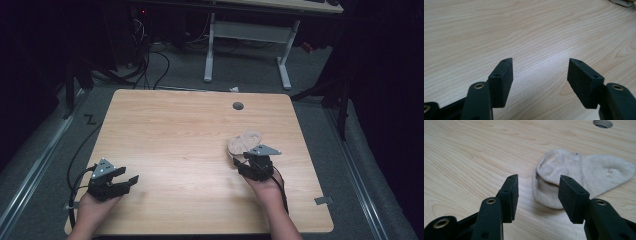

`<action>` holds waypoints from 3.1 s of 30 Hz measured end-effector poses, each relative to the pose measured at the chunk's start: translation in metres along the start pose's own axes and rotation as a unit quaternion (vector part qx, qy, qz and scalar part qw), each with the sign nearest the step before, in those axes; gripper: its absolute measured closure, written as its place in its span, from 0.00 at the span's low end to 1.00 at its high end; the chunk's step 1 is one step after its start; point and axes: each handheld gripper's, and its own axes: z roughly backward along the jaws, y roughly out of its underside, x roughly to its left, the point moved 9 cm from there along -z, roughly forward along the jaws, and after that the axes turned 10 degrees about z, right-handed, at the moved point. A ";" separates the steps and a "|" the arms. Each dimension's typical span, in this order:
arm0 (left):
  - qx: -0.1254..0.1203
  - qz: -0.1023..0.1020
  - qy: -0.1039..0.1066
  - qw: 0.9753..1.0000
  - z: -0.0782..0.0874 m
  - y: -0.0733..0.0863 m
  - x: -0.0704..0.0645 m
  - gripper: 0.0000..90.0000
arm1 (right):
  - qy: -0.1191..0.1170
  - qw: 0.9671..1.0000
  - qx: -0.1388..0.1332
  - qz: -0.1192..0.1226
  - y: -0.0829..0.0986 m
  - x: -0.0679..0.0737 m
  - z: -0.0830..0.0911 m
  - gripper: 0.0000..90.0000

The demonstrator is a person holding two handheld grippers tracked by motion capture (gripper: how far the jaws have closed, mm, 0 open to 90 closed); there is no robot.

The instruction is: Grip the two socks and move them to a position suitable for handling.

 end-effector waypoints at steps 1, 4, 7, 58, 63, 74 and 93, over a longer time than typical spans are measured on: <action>0.001 -0.001 0.001 1.000 0.000 0.000 0.000 0.42 | 0.002 1.000 0.003 0.006 -0.003 -0.002 -0.002 0.54; 0.001 -0.004 0.002 1.000 0.000 0.000 -0.001 0.42 | 0.005 1.000 0.003 0.007 -0.005 -0.003 -0.004 0.54; 0.002 -0.006 0.004 1.000 0.000 0.000 -0.002 0.42 | 0.007 1.000 0.007 0.005 -0.008 -0.005 -0.008 0.54; 0.002 -0.016 0.004 1.000 0.000 -0.002 0.000 0.42 | 0.023 0.993 0.112 0.037 0.000 -0.015 -0.075 0.78; 0.002 -0.015 0.004 1.000 0.000 -0.002 0.000 0.42 | 0.027 0.992 0.113 0.045 0.001 -0.015 -0.076 0.91; 0.004 -0.015 0.006 1.000 -0.001 -0.002 0.000 0.42 | 0.019 0.997 0.067 0.027 -0.015 -0.022 -0.051 0.93; 0.005 -0.014 0.007 1.000 -0.002 -0.001 0.000 0.42 | 0.003 0.999 0.039 0.012 -0.019 -0.021 -0.032 0.91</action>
